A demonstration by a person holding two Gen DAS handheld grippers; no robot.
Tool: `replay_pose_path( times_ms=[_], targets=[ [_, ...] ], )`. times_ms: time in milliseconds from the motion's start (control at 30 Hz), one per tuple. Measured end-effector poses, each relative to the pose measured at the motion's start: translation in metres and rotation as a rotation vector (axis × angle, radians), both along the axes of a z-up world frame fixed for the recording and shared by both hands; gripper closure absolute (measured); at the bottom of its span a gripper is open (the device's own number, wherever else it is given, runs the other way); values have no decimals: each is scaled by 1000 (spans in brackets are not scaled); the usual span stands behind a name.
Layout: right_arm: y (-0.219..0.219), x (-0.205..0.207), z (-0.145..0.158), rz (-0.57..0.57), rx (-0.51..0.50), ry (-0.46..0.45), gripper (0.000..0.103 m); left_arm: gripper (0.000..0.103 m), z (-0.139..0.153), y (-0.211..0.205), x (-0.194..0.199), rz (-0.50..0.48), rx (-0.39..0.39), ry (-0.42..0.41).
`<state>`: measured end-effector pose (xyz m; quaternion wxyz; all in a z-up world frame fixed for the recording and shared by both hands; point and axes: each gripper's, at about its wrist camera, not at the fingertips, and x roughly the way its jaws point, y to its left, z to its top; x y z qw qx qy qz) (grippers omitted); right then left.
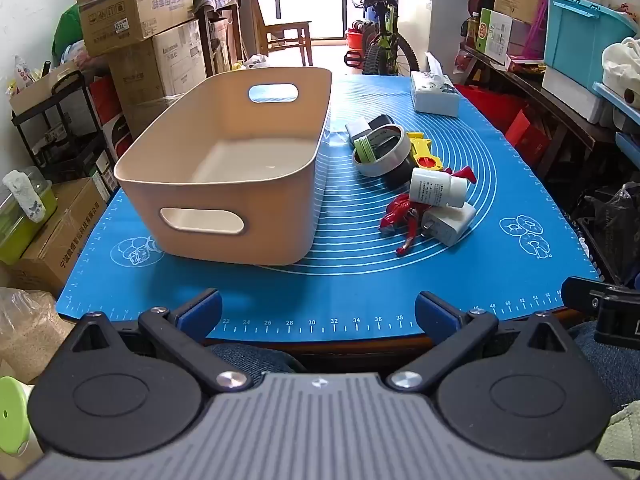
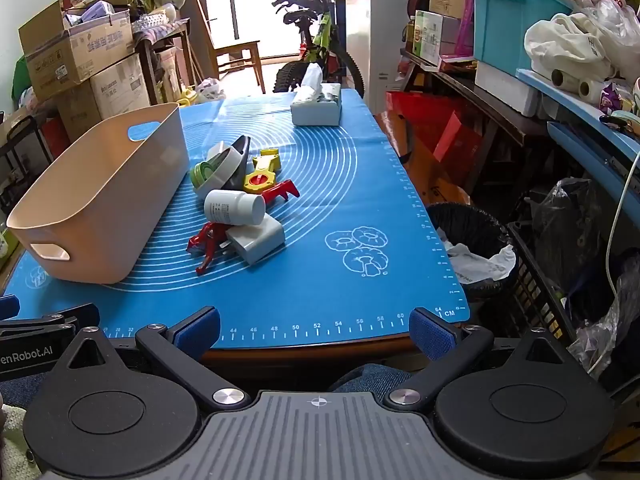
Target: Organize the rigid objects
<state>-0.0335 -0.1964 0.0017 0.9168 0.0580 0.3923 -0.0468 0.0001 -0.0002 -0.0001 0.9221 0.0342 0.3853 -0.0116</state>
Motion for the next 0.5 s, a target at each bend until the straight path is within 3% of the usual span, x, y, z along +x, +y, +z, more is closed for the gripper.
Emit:
replay_pose_path(
  times_ms=[500],
  targets=[
    [-1, 0, 0, 1, 1, 1, 3, 2, 0, 0, 0, 0, -4, -1]
  ],
)
